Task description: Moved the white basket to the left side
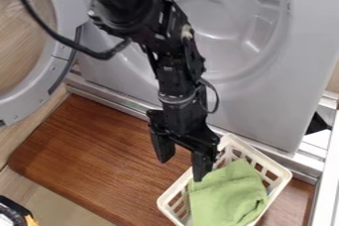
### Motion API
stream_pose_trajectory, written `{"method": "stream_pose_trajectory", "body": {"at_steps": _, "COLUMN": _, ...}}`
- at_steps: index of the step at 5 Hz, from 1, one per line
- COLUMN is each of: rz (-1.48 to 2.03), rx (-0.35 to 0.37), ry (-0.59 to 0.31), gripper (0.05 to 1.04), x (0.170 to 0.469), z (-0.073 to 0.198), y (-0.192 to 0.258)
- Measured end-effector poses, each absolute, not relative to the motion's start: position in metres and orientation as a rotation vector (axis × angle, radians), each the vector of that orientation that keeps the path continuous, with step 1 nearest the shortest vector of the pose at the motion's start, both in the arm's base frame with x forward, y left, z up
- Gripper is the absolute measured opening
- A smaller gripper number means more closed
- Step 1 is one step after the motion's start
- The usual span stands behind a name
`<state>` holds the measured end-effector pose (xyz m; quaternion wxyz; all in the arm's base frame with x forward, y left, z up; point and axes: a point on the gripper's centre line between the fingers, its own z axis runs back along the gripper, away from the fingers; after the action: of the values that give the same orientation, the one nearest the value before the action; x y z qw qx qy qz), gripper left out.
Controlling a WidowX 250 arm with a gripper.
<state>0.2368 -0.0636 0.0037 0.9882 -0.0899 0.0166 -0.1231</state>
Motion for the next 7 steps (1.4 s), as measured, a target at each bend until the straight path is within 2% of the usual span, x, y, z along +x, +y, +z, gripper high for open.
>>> {"method": "stream_pose_trajectory", "body": {"at_steps": 1, "rz": -0.289, "rx": -0.218, "ry": 0.018, "gripper": 1.0, "x": 0.245, "z": -0.014, "y": -0.07}}
{"method": "stream_pose_trajectory", "body": {"at_steps": 2, "rz": -0.306, "rx": -0.223, "ry": 0.031, "gripper": 1.0, "x": 0.25, "z": -0.04, "y": -0.071}}
{"method": "stream_pose_trajectory", "body": {"at_steps": 3, "rz": -0.319, "rx": -0.204, "ry": 0.006, "gripper": 0.94, "x": 0.251, "z": -0.045, "y": -0.078}}
{"method": "stream_pose_trajectory", "body": {"at_steps": 4, "rz": -0.332, "rx": -0.167, "ry": 0.013, "gripper": 0.655, "x": 0.244, "z": -0.049, "y": -0.085}}
{"method": "stream_pose_trajectory", "body": {"at_steps": 5, "rz": -0.328, "rx": -0.164, "ry": 0.017, "gripper": 0.356, "x": 0.241, "z": -0.049, "y": -0.09}}
{"method": "stream_pose_trajectory", "body": {"at_steps": 6, "rz": -0.336, "rx": -0.163, "ry": 0.001, "gripper": 0.173, "x": 0.241, "z": -0.041, "y": -0.094}}
{"method": "stream_pose_trajectory", "body": {"at_steps": 7, "rz": -0.338, "rx": -0.168, "ry": 0.007, "gripper": 0.109, "x": 0.239, "z": -0.041, "y": -0.095}}
